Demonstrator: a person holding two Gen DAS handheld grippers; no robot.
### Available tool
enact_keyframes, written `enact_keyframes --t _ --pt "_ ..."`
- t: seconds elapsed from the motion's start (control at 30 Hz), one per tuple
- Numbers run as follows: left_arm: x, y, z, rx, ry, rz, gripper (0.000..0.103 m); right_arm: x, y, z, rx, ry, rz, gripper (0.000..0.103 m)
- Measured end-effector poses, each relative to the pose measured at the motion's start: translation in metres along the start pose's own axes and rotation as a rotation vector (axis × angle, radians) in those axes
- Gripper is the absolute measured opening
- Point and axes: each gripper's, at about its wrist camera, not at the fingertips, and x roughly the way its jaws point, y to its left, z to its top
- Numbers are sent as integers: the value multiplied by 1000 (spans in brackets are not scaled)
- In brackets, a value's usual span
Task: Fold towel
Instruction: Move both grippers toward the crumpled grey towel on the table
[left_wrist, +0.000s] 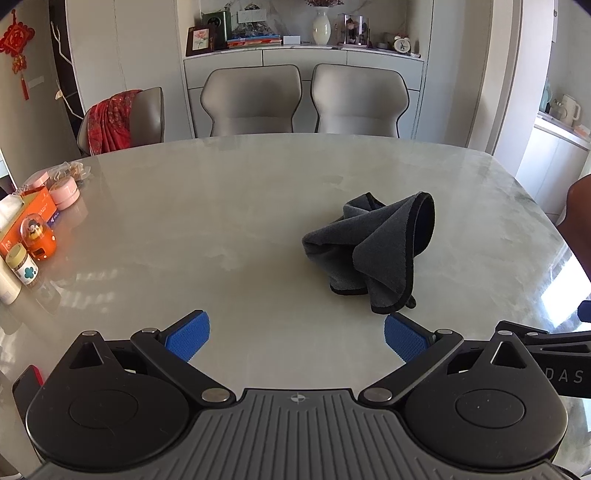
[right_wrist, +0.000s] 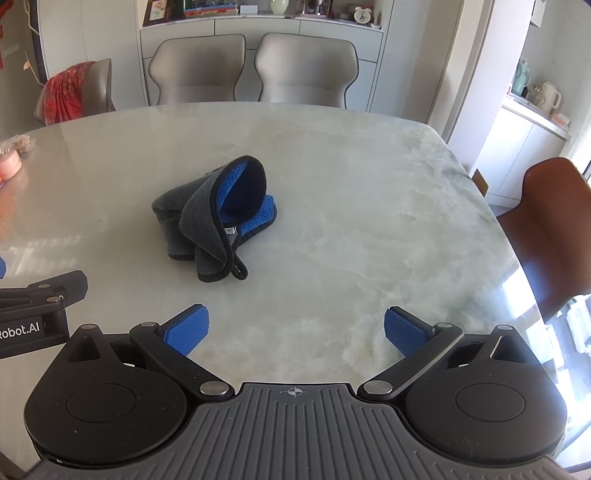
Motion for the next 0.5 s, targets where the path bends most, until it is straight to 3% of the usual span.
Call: enact_keyframes --t 0.07,0.33,0.5 --pt "3 2 1 -2 7 1 103 10 2 13 -7 13 -3 103" --pt "17 -8 18 -5 28 9 103 9 2 7 -16 24 -3 103" --pt "28 -14 30 -3 39 12 103 18 5 20 -17 31 -2 103"
